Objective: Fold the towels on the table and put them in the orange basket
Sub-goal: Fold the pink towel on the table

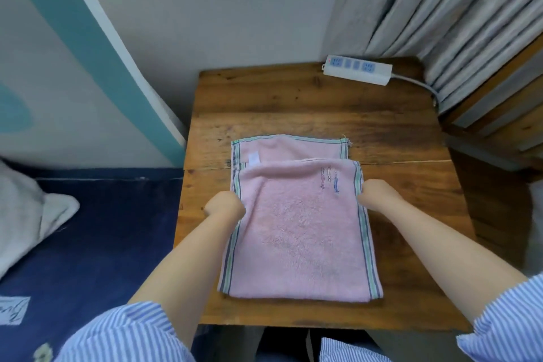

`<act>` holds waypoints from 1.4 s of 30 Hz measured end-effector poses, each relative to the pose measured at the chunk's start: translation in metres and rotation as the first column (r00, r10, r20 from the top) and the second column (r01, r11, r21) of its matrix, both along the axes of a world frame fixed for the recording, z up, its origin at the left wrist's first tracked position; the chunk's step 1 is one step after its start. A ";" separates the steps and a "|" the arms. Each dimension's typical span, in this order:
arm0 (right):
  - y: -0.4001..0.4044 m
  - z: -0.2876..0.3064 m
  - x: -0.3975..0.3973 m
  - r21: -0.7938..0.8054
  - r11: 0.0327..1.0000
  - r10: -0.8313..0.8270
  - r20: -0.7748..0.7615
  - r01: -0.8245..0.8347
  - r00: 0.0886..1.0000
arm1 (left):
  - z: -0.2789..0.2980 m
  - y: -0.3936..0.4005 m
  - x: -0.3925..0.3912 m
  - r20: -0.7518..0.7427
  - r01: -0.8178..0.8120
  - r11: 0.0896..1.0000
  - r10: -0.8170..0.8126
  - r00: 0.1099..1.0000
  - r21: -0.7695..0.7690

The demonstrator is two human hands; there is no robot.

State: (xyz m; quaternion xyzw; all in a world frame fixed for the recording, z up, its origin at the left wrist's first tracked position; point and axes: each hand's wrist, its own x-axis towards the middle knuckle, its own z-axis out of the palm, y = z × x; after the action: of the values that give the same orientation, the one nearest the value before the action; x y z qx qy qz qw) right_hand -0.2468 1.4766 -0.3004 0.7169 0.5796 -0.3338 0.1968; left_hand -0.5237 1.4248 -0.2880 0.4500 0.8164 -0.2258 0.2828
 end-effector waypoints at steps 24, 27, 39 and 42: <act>0.095 -0.019 0.010 0.025 1.000 0.004 -0.315 0.004 0.949 | -0.048 0.089 -0.009 0.629 -0.767 0.631 0.551 0.548 0.117; 0.101 -0.009 0.008 0.059 0.997 0.075 -0.351 -0.058 0.933 | -0.043 0.095 -0.015 0.594 -0.638 0.746 0.431 0.679 0.188; 0.140 0.023 -0.015 -0.021 0.987 0.128 -0.508 -0.161 0.852 | -0.022 0.151 -0.051 0.721 -0.333 0.939 0.290 0.629 -0.088; 0.147 0.002 -0.025 0.114 0.986 0.152 -0.309 -0.122 0.939 | -0.033 0.162 -0.049 0.505 -0.126 0.986 0.052 0.862 0.113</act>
State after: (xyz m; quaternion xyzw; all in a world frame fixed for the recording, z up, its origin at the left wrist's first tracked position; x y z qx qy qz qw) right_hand -0.2716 1.6234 -0.2988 0.6203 0.6670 -0.4027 0.0904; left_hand -0.5730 1.5872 -0.3208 0.4738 0.7492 -0.0297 0.4618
